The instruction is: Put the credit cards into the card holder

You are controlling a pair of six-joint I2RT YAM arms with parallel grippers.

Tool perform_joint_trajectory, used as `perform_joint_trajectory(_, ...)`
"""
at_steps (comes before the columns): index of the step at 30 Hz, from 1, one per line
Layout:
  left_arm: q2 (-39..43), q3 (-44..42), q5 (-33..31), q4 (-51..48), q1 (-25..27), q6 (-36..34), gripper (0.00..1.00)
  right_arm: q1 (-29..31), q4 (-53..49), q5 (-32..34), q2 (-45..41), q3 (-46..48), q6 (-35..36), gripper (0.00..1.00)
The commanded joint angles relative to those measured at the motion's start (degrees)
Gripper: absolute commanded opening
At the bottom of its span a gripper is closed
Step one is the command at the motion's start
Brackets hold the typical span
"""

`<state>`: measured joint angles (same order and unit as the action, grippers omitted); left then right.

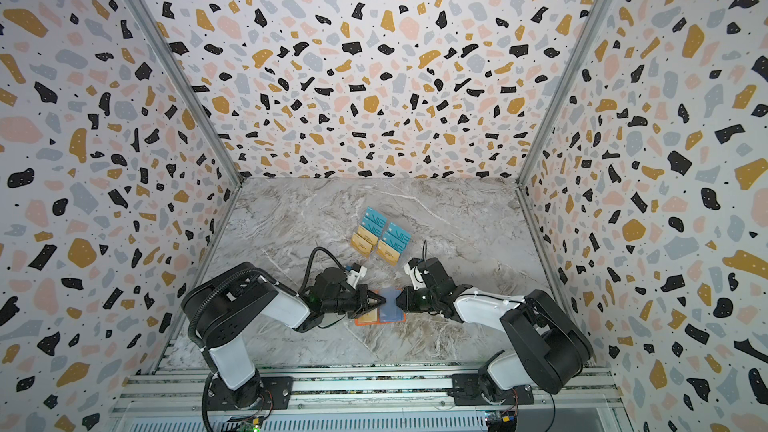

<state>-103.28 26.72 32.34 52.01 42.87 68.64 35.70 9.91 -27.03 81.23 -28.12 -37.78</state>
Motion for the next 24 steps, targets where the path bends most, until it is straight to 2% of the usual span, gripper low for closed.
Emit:
perform_joint_trajectory(1,1.1,-0.5,0.9,2.8,0.1,0.3,0.06,0.5,1.1,-2.0,-0.5,-0.6,0.9,0.18)
perform_joint_trajectory(3,1.3,-0.4,1.0,2.7,0.1,0.4,0.13,0.9,1.1,-2.4,-0.6,-1.0,1.2,0.18)
perform_joint_trajectory(7,3.2,-0.3,0.3,1.1,0.1,1.0,0.38,2.1,0.8,-2.9,0.1,-2.0,1.7,0.18)
perform_joint_trajectory(12,7.2,0.3,-1.4,-5.6,0.1,-0.5,0.53,2.6,1.7,-3.6,1.2,-2.6,1.8,0.19)
perform_joint_trajectory(17,10.7,2.1,-2.8,-15.9,0.1,-3.9,0.60,3.0,2.6,-4.7,1.2,-3.0,2.1,0.19)
perform_joint_trajectory(21,12.4,4.5,-4.6,-27.4,0.1,-9.6,0.62,3.5,3.2,-4.8,1.3,-3.0,2.4,0.19)
perform_joint_trajectory(24,13.1,4.7,-4.6,-29.2,0.2,-10.5,0.62,3.6,3.8,-4.8,1.4,-2.7,2.4,0.19)
